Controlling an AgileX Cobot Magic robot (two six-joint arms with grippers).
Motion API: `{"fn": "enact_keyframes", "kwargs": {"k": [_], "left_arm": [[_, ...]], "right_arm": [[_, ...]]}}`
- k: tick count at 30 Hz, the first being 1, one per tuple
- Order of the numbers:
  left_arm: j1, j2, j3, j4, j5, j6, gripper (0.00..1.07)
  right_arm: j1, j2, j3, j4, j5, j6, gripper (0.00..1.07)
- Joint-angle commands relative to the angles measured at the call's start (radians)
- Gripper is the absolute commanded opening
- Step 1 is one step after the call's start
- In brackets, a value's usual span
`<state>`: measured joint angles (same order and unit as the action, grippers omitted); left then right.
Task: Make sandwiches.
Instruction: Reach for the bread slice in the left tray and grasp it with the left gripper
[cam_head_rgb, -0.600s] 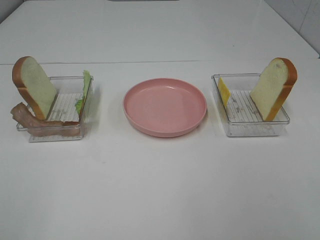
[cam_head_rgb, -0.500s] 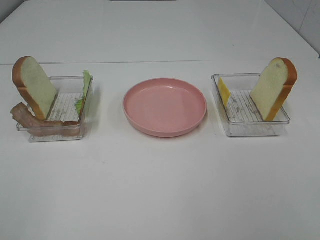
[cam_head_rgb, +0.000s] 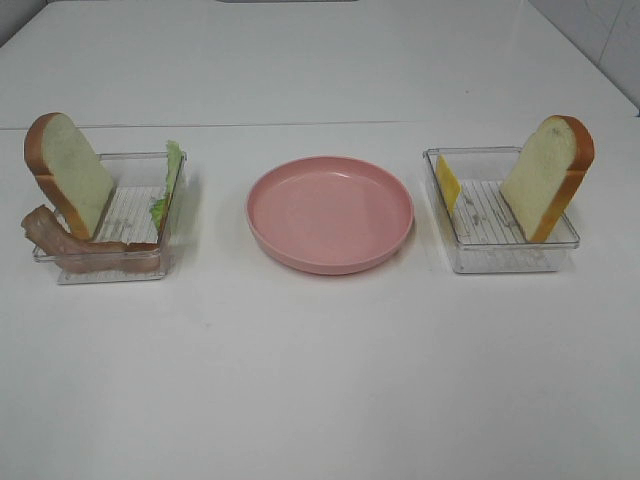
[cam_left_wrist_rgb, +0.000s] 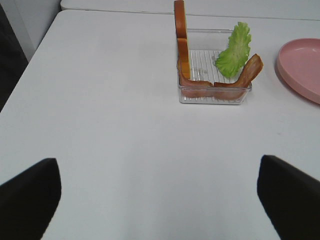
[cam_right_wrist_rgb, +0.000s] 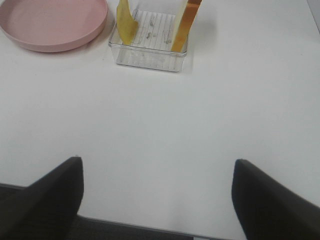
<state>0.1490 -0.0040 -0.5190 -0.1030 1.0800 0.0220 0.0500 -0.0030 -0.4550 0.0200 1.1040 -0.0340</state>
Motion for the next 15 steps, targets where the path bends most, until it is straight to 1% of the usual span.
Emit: {"fn": "enact_keyframes", "kwargs": {"k": [1,3,4,5,7,8,9,11,12,13,14,15], "left_arm": [[-0.005,0.027,-0.018,-0.004,-0.035,0.003,1.0],[-0.005,0.042,-0.025,-0.004,-0.058,0.003,1.0],[-0.005,0.075,-0.037,-0.004,-0.108,0.003,1.0],[-0.005,0.075,-0.037,-0.004,-0.108,0.003,1.0],[-0.005,0.149,-0.051,-0.006,-0.183,-0.001,1.0],[-0.005,0.149,-0.051,-0.006,-0.183,-0.001,1.0],[-0.005,0.215,-0.061,-0.008,-0.224,-0.001,1.0],[-0.005,0.245,-0.066,-0.011,-0.236,-0.001,1.0],[-0.005,0.327,-0.084,-0.021,-0.267,-0.006,1.0],[-0.005,0.362,-0.093,-0.025,-0.277,-0.013,1.0],[-0.005,0.362,-0.093,-0.025,-0.277,-0.013,1.0],[-0.005,0.455,-0.122,-0.041,-0.292,-0.022,1.0]], "right_arm": [[-0.004,-0.036,0.002,0.006,-0.002,-0.009,0.8],[-0.004,-0.036,0.002,0.006,-0.002,-0.009,0.8],[-0.004,-0.036,0.002,0.006,-0.002,-0.009,0.8],[-0.004,-0.036,0.002,0.006,-0.002,-0.009,0.8],[-0.004,-0.036,0.002,0.006,-0.002,-0.009,0.8],[-0.004,-0.036,0.002,0.006,-0.002,-0.009,0.8],[-0.004,-0.036,0.002,0.006,-0.002,-0.009,0.8],[-0.004,-0.036,0.002,0.006,-0.002,-0.009,0.8],[-0.004,-0.036,0.002,0.006,-0.002,-0.009,0.8],[-0.004,-0.036,0.002,0.006,-0.002,-0.009,0.8],[-0.004,-0.036,0.002,0.006,-0.002,-0.009,0.8],[-0.004,-0.036,0.002,0.006,-0.002,-0.009,0.8]]}}
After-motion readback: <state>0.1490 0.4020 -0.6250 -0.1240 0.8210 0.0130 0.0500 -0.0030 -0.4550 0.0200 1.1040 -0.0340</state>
